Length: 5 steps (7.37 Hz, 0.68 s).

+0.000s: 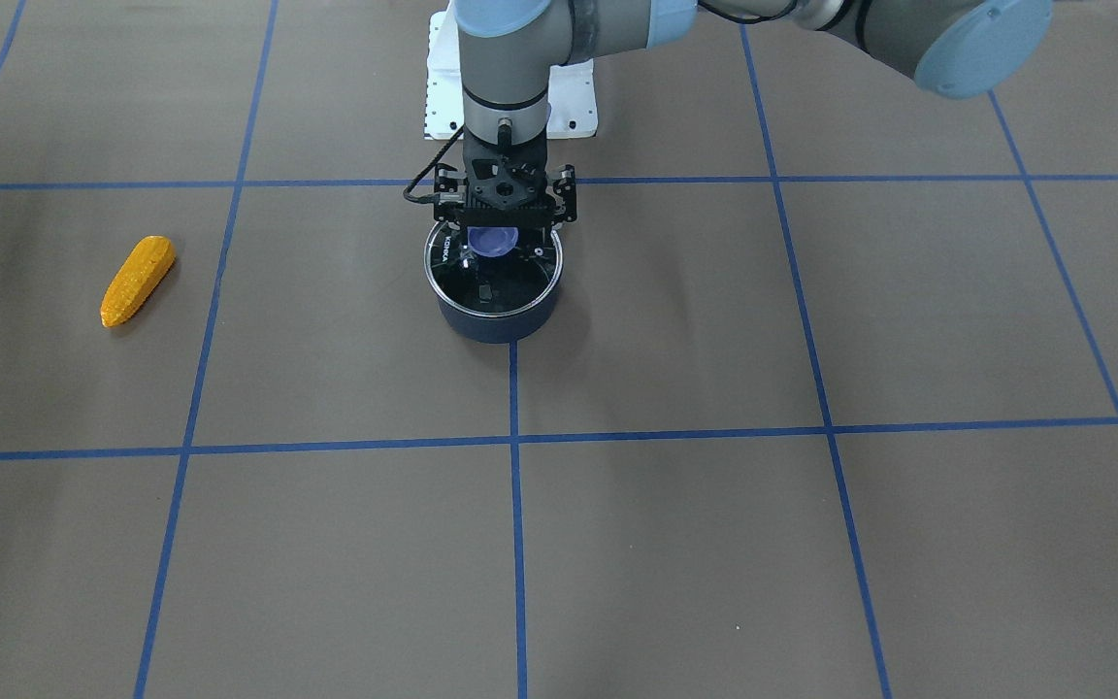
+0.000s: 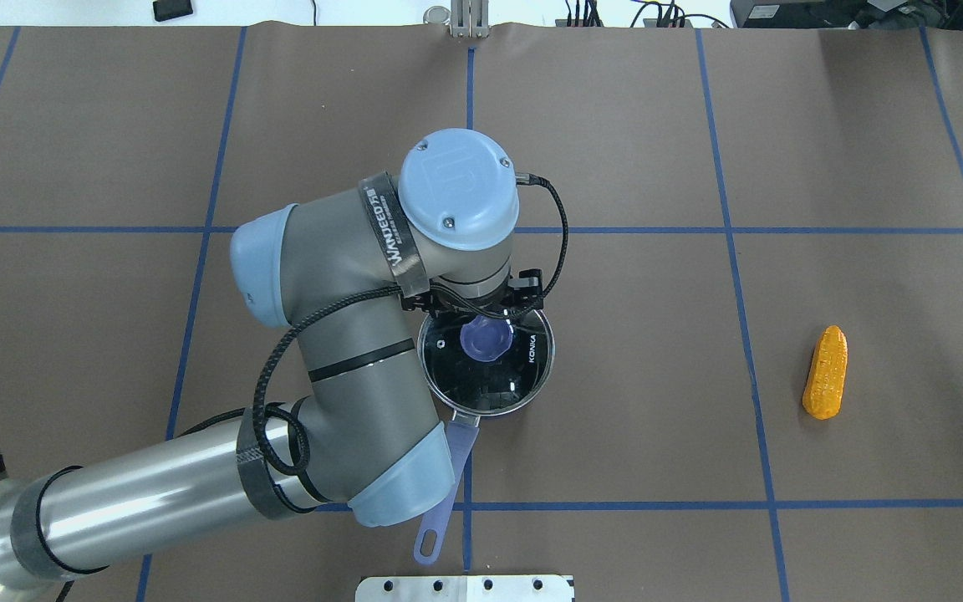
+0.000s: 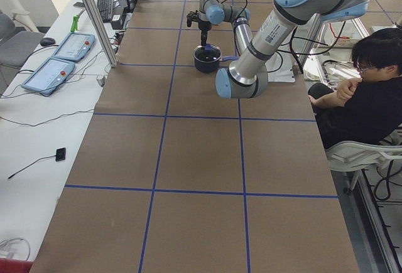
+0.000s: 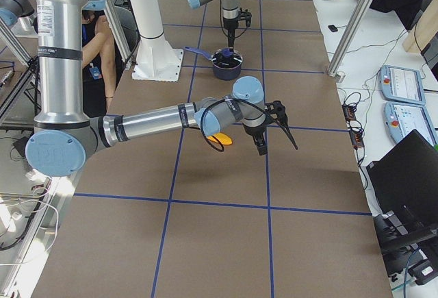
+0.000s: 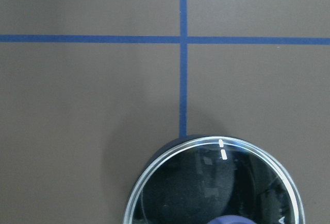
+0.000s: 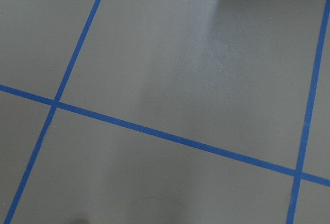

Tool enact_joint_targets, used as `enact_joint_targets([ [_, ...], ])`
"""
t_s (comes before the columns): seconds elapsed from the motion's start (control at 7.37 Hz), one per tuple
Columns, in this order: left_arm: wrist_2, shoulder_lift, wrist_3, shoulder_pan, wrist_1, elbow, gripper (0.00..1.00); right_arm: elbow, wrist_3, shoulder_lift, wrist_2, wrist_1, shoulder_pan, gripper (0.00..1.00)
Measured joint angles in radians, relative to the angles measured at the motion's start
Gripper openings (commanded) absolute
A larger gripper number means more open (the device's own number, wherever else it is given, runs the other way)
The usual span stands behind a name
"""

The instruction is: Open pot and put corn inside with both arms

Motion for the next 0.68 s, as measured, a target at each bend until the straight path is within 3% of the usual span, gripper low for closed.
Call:
enact_joint_targets([
  [0.68, 0.018, -0.010, -0.024, 0.054, -0.017, 0.028, 0.98, -0.004, 0.000, 0.000, -0.016, -0.001, 0.000, 1.00],
])
